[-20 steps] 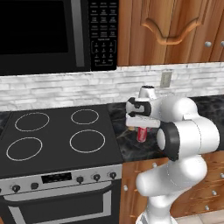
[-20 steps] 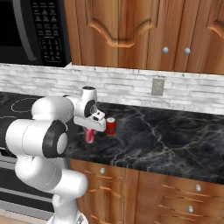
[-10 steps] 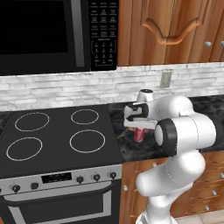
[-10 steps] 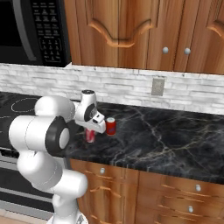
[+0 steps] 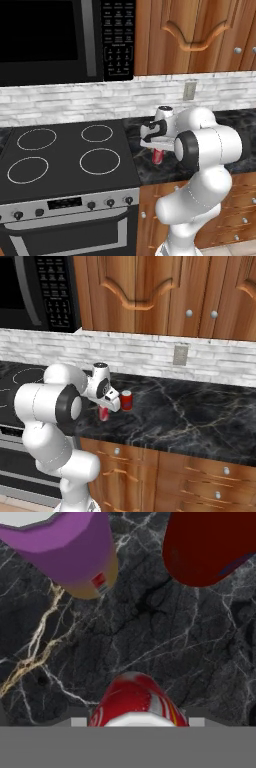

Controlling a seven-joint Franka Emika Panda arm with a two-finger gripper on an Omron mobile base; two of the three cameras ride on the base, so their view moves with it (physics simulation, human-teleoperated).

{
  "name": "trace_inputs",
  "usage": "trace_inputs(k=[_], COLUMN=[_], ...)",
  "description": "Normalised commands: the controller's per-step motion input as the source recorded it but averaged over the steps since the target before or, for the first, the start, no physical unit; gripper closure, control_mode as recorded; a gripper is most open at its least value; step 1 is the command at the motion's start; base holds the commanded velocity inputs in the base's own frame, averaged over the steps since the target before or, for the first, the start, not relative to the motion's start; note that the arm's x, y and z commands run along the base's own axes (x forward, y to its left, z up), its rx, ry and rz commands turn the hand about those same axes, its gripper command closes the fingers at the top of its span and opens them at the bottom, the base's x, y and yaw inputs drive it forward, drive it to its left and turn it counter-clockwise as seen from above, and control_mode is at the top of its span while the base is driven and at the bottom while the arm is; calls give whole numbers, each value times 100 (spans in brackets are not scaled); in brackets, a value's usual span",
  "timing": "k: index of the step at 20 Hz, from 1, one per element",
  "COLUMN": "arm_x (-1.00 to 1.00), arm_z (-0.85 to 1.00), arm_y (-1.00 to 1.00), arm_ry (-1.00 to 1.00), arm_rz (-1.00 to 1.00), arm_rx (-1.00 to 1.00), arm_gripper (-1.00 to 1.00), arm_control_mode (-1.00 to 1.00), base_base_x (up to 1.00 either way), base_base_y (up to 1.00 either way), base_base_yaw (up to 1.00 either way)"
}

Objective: Four empty soda cans are scattered around the kitchen. Gather all the cans and cluster them next to the stove for recycling.

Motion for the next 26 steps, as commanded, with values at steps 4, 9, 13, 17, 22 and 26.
trace_inputs(k=[4,9,13,17,22,26], arm_x=[14,14,15,15,12,6], arm_z=[-15,-13,-15,-16,-14,-23], arm_y=[0,0,0,0,0,0], arm_ry=[-2,-3,-3,-8,-9,0], arm_rz=[-2,0,0,0,0,0], arm_rx=[0,0,0,-1,-1,0], arm_gripper=[100,100,100,100,100,100], arm_control_mode=[-100,-100,-100,-100,-100,-100], base_base_x=[0,0,0,0,0,0], base_base_y=[0,0,0,0,0,0], base_base_yaw=[0,0,0,0,0,0])
